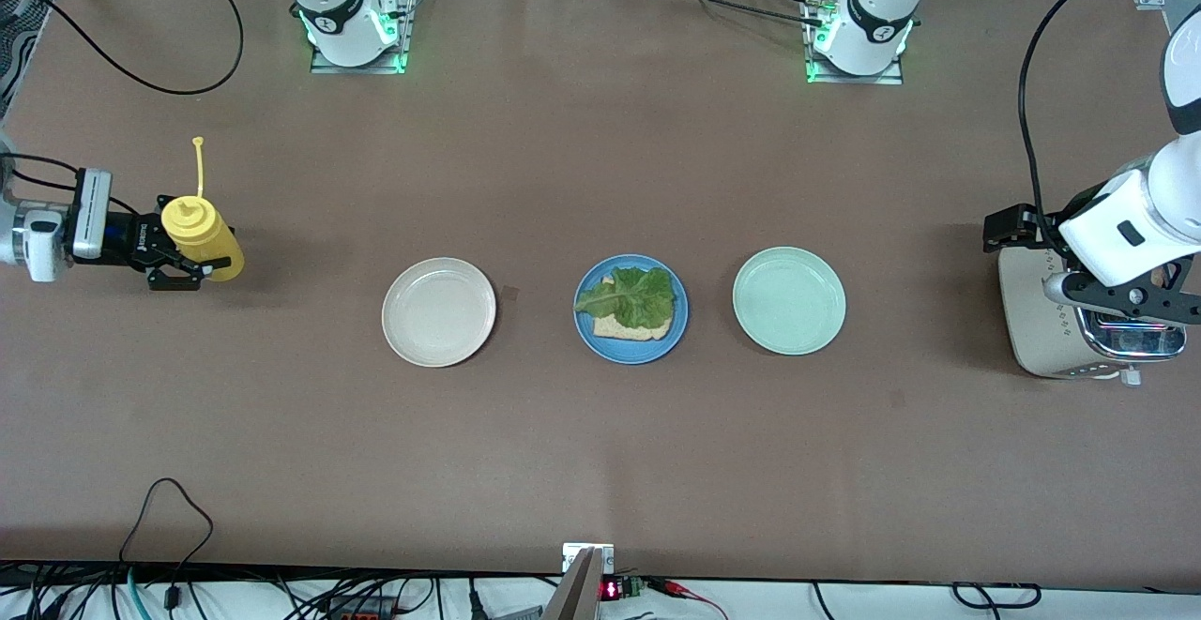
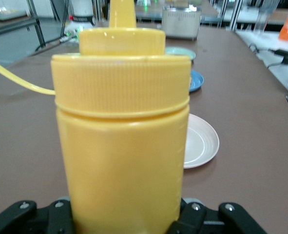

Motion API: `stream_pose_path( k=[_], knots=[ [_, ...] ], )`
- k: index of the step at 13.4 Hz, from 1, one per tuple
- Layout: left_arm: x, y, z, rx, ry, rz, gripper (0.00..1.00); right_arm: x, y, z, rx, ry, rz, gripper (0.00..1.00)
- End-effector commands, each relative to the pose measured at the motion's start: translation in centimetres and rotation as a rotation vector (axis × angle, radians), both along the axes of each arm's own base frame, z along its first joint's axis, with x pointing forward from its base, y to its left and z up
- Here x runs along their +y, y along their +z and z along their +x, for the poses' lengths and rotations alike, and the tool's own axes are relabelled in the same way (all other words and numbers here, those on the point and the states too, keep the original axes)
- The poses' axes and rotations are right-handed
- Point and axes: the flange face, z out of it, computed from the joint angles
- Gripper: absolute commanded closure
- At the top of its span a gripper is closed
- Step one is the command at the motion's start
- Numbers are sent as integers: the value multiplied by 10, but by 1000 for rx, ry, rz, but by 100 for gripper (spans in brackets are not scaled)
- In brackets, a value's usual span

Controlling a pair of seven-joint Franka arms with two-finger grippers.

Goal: Make sandwich in blue plate with both arms
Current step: 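Return the mustard bottle to its spot while the left gripper reaches the toaster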

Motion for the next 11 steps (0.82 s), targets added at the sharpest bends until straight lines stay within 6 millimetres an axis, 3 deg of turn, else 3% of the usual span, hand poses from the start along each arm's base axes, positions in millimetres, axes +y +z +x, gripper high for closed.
stream_pose_path(
  k=[1,5,8,11],
  knots=[
    [5,5,2,5,13,-16,0,-9,-41,6,-28,6,146,100],
    [36,-3,1,27,64,-2,0,-23,-90,-11,10,-35,212,100],
    [47,-8,-8,99,81,9,0,-31,-129,-24,37,-65,264,100],
    [49,-10,-8,102,93,11,0,-33,-143,-24,34,-73,278,100]
  ],
)
